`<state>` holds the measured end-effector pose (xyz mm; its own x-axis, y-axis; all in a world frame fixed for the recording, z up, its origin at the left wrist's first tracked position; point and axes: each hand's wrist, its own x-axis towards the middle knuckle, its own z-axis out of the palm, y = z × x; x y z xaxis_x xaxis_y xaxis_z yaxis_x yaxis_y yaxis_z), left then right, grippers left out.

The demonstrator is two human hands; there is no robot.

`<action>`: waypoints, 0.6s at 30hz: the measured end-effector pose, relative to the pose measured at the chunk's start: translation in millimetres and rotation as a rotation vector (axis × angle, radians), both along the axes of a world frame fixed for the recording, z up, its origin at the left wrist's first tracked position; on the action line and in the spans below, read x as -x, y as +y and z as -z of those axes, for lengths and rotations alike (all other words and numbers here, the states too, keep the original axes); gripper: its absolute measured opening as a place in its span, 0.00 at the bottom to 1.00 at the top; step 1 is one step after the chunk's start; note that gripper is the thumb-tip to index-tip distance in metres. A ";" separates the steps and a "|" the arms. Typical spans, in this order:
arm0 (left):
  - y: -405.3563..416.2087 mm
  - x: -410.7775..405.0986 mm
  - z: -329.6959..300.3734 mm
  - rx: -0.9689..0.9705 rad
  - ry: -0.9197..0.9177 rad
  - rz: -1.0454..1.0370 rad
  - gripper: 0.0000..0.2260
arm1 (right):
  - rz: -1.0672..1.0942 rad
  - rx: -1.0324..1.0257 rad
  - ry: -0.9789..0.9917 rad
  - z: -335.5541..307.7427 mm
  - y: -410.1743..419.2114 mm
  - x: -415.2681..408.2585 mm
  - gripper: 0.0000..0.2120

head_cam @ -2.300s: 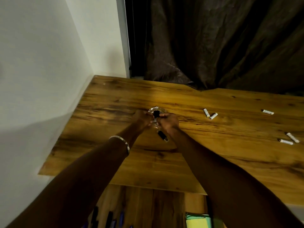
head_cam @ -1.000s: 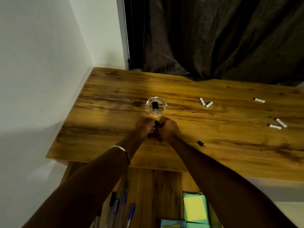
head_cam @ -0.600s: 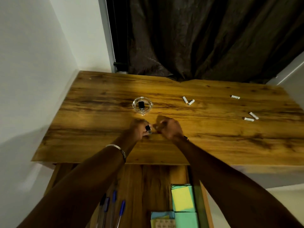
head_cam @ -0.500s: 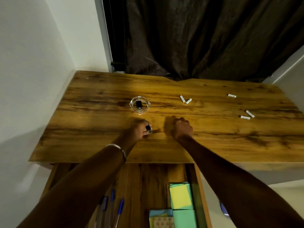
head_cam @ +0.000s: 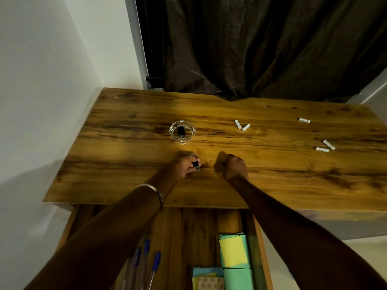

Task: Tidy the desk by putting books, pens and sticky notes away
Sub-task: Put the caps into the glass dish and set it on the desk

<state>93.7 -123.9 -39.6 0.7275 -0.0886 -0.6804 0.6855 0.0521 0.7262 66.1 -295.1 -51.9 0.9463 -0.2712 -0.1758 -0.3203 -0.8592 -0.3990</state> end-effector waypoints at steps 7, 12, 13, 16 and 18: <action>9.5 -17.7 -5.1 -0.064 -0.064 -0.029 0.13 | 0.035 -0.406 -0.130 -13.9 51.6 -35.3 0.07; 17.0 -33.6 -13.5 -0.055 -0.094 -0.038 0.14 | 0.048 -0.510 -0.113 -13.6 77.0 -61.9 0.06; 18.5 -37.6 -14.8 -0.053 -0.099 -0.043 0.14 | 0.043 -0.515 -0.116 -13.8 79.8 -66.2 0.06; 23.9 -54.3 -19.3 -0.082 -0.133 -0.059 0.14 | 0.055 -0.550 -0.125 -16.2 87.9 -82.9 0.07; 26.3 -62.8 -24.2 -0.120 -0.165 -0.071 0.11 | 0.052 -0.583 -0.127 -19.7 91.5 -92.1 0.07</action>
